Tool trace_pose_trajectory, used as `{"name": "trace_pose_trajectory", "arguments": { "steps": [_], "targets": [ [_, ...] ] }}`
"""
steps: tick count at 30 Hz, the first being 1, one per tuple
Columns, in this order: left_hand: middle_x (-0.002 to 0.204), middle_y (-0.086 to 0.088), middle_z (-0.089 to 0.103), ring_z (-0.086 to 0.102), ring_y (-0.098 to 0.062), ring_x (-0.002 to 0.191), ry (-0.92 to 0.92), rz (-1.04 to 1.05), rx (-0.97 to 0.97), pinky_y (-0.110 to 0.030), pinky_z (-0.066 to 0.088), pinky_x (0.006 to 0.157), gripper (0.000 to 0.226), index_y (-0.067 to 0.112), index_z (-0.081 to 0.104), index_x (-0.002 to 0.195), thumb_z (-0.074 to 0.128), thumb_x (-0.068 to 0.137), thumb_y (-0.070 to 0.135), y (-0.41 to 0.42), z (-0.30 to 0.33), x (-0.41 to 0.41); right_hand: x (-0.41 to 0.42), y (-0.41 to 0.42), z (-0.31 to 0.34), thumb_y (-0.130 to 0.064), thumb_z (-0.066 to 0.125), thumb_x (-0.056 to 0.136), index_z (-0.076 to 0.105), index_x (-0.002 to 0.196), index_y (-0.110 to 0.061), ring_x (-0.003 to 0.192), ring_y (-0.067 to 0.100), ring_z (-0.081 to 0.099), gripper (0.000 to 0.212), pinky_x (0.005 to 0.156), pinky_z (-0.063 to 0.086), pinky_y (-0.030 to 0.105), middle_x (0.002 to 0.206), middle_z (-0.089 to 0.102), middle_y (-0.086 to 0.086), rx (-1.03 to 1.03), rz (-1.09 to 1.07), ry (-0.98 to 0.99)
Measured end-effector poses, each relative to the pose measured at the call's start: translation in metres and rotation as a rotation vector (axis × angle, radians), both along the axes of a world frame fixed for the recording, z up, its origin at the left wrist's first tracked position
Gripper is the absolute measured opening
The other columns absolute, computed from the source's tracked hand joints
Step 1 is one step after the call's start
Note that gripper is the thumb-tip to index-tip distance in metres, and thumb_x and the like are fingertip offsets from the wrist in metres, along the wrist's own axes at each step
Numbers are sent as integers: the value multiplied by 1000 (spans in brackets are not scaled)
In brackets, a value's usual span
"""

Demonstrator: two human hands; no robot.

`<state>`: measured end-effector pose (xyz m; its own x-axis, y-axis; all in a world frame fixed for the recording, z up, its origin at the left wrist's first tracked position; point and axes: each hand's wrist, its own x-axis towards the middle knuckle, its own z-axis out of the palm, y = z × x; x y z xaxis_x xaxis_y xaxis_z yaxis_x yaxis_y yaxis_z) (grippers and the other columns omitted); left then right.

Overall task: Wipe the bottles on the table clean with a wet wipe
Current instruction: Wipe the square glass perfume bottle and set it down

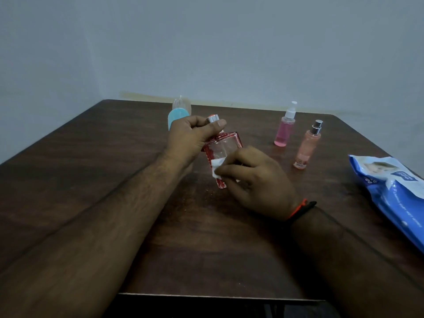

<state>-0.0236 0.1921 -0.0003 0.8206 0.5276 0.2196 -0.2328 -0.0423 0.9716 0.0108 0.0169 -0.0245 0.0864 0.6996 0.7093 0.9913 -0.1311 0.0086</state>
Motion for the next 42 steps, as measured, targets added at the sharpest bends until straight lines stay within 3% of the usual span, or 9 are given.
{"name": "trace_pose_trajectory", "arguments": {
  "steps": [7, 12, 18, 24, 32, 38, 42],
  "targets": [
    [63, 4, 65, 60, -6, 54, 35, 10, -56, -25, 51, 54, 17, 6, 68, 85, 79, 80, 19, 0, 1, -2, 14, -12, -1, -16, 65, 86, 73, 94, -11, 77, 18, 60, 13, 64, 53, 40, 91, 64, 5, 156, -244, 200],
    [66, 2, 66, 60, -9, 57, 35, 15, -86, -26, 52, 56, 19, 5, 68, 86, 79, 80, 19, -1, -2, -2, 3, -6, 0, -16, 68, 88, 76, 97, -11, 85, 17, 61, 14, 71, 52, 33, 95, 67, 3, 68, -93, 134],
    [63, 4, 65, 59, -8, 57, 41, 38, -97, -27, 53, 60, 23, 1, 69, 91, 77, 82, 20, 1, 1, -4, 0, -7, -2, -23, 65, 80, 74, 81, -15, 81, 20, 59, 12, 67, 49, 35, 88, 64, 1, -85, -53, 75],
    [67, 3, 65, 60, -6, 58, 35, 34, -153, -23, 54, 58, 15, 5, 68, 86, 75, 84, 18, -1, 6, -8, 9, -14, 2, -11, 66, 74, 65, 76, -10, 72, 18, 51, 1, 61, 45, 38, 80, 57, 3, 160, -299, 157],
    [65, 4, 66, 61, -5, 56, -5, 38, -151, -23, 53, 55, 17, 4, 69, 90, 75, 84, 19, -5, 8, -8, -10, 0, 1, -17, 68, 86, 77, 93, -12, 84, 22, 56, 12, 64, 46, 34, 92, 67, 4, -34, -48, -101],
    [63, 5, 68, 64, -7, 58, -27, -63, -66, -24, 52, 56, 17, 4, 70, 92, 75, 84, 19, -10, 9, -11, 5, -5, 6, -7, 66, 90, 75, 102, -4, 84, 24, 58, 14, 69, 48, 39, 93, 64, 10, 260, -203, 53],
    [64, 2, 68, 64, -9, 56, -80, -87, -70, -27, 54, 55, 17, 1, 70, 91, 74, 85, 16, -10, 13, -11, 7, -4, 12, -7, 64, 92, 73, 104, -6, 79, 18, 57, 15, 65, 51, 36, 93, 61, 7, 329, -202, 175]
  ]
}}
